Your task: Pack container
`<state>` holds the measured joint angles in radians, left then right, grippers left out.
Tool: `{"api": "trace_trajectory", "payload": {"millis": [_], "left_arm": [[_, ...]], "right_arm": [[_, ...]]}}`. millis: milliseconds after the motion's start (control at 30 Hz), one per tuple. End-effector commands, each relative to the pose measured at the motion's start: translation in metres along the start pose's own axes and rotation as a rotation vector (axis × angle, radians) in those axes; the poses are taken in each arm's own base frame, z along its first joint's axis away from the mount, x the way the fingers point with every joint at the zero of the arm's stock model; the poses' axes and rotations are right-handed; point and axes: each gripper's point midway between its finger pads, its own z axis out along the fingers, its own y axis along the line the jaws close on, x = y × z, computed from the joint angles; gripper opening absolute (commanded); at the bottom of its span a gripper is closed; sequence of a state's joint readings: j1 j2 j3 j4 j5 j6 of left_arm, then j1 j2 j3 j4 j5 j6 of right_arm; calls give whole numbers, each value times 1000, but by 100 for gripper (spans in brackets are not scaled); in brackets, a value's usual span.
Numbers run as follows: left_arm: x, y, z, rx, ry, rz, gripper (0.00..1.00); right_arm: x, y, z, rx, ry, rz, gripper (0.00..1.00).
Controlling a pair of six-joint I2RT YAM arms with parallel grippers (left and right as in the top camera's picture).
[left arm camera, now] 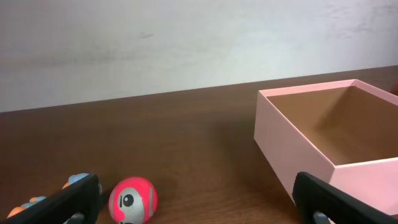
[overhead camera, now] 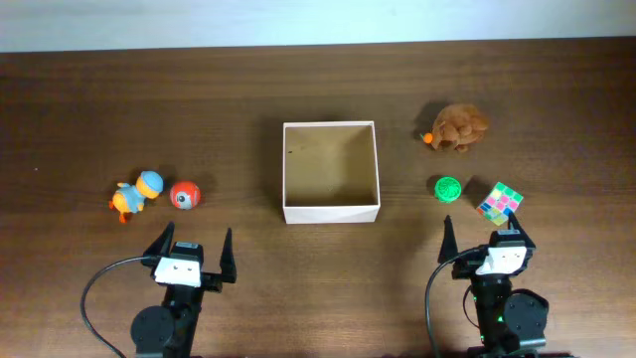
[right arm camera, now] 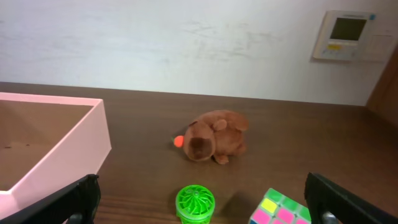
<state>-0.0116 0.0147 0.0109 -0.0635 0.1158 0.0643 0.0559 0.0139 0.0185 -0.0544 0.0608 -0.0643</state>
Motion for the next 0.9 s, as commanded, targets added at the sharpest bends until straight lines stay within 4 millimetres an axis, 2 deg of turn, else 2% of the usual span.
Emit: {"api": "trace_trajectory", "payload": {"millis": [0, 200, 400, 567, 733, 867], "left_arm": [[0, 1, 0, -5, -1, 19, 99], [0, 1, 0, -5, -1, 19, 99], [0, 1, 0, -5, -1, 19, 99], [0, 1, 0, -5, -1, 19, 99], [0, 1, 0, -5, -1, 19, 99], [0, 1, 0, -5, -1, 19, 99]], "right_arm": [[-9, 2, -2, -18, -28, -4, 99], [-39, 0, -10, -14, -70, 11, 99], [-69, -7, -23, 9, -81, 86, 99], [-102, -10, -36, 5, -101, 189, 99], [-117, -11, -36, 6, -35, 199, 99], [-125, -11, -27, 11, 107, 191, 99]]}}
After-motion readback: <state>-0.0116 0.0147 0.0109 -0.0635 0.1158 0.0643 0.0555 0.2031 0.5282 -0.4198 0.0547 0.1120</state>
